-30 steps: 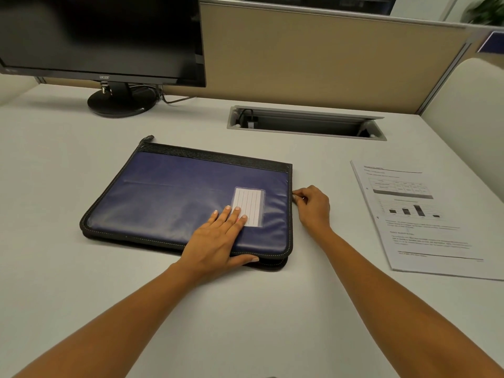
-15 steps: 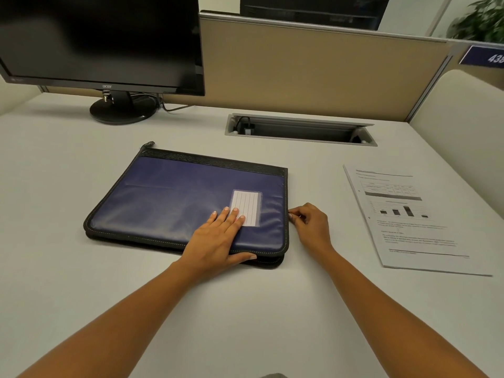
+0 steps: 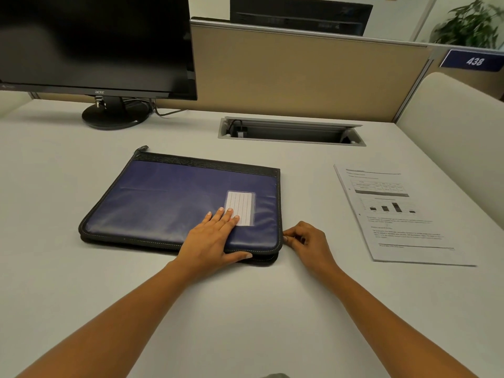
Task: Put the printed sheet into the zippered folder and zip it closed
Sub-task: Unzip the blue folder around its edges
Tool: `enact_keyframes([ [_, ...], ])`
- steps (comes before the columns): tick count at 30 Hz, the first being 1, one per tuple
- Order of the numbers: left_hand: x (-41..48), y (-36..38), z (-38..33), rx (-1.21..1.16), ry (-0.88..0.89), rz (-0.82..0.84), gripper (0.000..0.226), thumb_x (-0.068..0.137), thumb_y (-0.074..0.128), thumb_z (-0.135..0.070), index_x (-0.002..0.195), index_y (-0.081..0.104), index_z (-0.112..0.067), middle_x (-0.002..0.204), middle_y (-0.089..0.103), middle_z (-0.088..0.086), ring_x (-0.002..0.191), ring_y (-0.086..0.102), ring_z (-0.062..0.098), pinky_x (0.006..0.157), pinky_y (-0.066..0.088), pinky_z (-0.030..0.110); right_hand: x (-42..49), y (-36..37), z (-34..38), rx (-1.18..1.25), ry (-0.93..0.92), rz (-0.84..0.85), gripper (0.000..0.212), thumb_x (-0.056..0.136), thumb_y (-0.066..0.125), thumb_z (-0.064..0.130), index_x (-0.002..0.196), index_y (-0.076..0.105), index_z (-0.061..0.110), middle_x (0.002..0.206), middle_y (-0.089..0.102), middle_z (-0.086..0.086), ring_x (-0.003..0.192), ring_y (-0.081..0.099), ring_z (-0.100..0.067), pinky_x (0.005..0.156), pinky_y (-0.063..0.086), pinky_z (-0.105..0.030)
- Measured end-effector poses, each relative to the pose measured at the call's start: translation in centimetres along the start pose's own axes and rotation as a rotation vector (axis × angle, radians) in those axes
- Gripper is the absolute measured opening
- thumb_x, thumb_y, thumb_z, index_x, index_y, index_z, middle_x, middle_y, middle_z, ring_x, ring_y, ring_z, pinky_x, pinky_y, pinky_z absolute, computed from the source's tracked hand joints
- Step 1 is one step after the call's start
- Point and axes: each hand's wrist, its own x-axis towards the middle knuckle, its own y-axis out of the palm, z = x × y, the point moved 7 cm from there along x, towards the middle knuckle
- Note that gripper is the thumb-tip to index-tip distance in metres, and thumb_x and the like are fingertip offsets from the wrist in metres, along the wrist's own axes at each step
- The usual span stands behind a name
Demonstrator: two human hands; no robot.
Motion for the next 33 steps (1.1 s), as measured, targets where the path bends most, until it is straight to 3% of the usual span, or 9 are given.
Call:
enact_keyframes([
  [16,0.1,0.2,0.0,-0.004,-0.006,0.011,0.129,0.042,-0.018,-0.092,0.147,0.013,-0.023,0.157,0.01,-0.001,0.144,0.006,0.016,0.115,0.005,0.032,-4.5,0.6,0.8,0.007,-0.037,-0.033,0.007,0.082,0.066,0.011,0.084,0.072,0.008,0.069,0.053,0.014,0.067,0.05,-0.006,0.06,0.038,-0.008],
  [21,0.2,0.2,0.0,0.007,-0.006,0.016,0.129,0.042,-0.018,-0.092,0.147,0.013,-0.023,0.157,0.01,-0.001,0.144,0.006,0.016,0.116,0.007,0.033,-5.2,1.1,1.5,-0.044,-0.06,-0.066,0.009,0.084,0.062,0.008,0.086,0.07,0.005,0.075,0.056,0.002,0.073,0.051,-0.014,0.063,0.036,-0.008],
  [25,0.2,0.3,0.0,0.002,-0.003,0.014,0.117,0.052,-0.003,-0.089,0.147,0.014,-0.023,0.157,0.012,0.0,0.144,0.007,0.017,0.116,0.007,0.033,-5.5,1.2,2.0,-0.072,-0.082,-0.078,0.01,0.084,0.06,0.006,0.087,0.069,0.004,0.077,0.055,-0.001,0.075,0.049,-0.014,0.064,0.035,-0.008],
  [33,0.2,0.4,-0.1,0.004,-0.004,0.03,0.131,0.04,-0.02,-0.092,0.147,0.012,-0.022,0.157,0.009,0.001,0.145,0.005,0.019,0.116,0.006,0.034,-5.8,1.4,2.8,-0.092,-0.116,-0.088,0.009,0.084,0.059,0.003,0.086,0.068,0.0,0.076,0.051,-0.001,0.072,0.044,-0.009,0.064,0.034,-0.003],
])
